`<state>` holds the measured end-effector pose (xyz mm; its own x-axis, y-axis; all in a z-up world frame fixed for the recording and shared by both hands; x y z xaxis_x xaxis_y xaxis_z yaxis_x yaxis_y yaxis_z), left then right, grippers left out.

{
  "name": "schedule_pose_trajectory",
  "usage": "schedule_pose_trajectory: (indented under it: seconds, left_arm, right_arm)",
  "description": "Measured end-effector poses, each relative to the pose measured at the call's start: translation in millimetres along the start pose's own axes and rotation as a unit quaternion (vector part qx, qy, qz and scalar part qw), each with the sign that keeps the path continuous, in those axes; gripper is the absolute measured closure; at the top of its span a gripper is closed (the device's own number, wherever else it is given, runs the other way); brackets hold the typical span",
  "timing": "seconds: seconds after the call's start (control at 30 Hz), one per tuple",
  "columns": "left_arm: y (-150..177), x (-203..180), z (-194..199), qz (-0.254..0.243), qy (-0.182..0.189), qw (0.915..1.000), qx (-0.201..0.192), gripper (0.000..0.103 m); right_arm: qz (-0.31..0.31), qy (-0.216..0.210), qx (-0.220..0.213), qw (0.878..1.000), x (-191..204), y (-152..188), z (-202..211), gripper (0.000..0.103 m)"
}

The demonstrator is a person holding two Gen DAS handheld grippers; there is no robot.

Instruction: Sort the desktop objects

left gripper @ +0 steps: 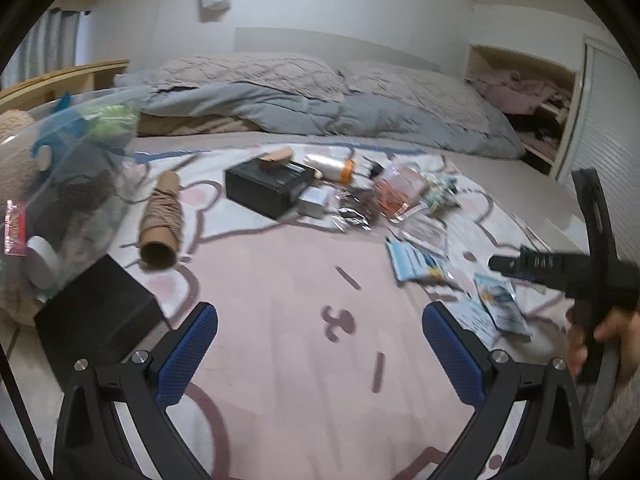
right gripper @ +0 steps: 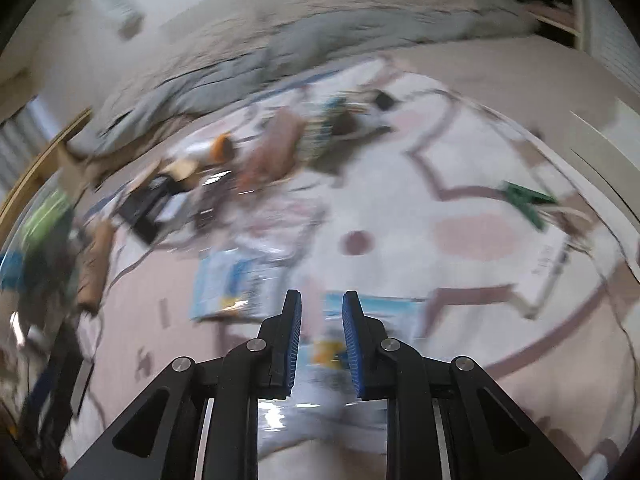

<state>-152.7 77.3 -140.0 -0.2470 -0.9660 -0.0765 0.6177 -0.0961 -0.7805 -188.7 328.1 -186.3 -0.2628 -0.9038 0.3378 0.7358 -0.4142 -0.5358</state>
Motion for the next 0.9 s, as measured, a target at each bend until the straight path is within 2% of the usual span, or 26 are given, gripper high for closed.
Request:
schedule_pose_trajectory:
  seconds: [0.13, 0.27, 0.33, 0.4, 0.57, 0.73, 0.9]
  left_arm:
    - [6, -11, -7, -0.007, 0.010, 0.9998, 0.014, 0.000]
    - [12, -12, -14, -0.009, 0.013, 0.9994, 0.029, 0.000]
    - [13, -11, -16, -0.005, 0.014, 0.9993, 0.034, 0.000]
    - [13, -9, -18, -0.001, 0.012, 0.9992, 0.037, 0.000]
    - [12, -3, -18, 0.010, 0.003, 0.9991, 0.041, 0.000]
    - [15, 0, -17, 0.004, -0.006, 0.9989, 0.046, 0.000]
    - [18, 8, -11, -0.004, -0.023, 0.9985, 0.050, 0.000]
  right_arm:
    - [-0.052, 0.025, 0.020, 0.998, -31, 1, -6, 0.081]
    - [-0.065, 0.028, 0.046, 0.996, -35, 9, -16, 0.081]
    - [-0.057, 0.011, 0.068, 0.996, -24, 20, -23, 0.081]
    - [-0.025, 0.027, 0.067, 0.997, -14, 24, -23, 0.081]
    - [-0.015, 0.014, 0.074, 0.997, 1, 40, -19, 0.081]
    - [-0.009, -0.021, 0.091, 0.996, 20, 57, -15, 0.081]
    - [0.031, -0.053, 0.105, 0.993, 55, 79, -13, 0.080]
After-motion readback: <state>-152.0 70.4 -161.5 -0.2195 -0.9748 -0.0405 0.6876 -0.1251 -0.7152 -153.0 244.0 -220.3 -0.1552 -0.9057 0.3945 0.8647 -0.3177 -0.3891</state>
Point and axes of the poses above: each gripper's, at about its wrist camera, not at the fingertips, and z roughly against the way its jaws point, x to its left, y to its underside, the point moved 8 cm from there along -z, roughly the way its jaws point, and after that the axes turned 3 degrees about -y, right-handed, at the moved point
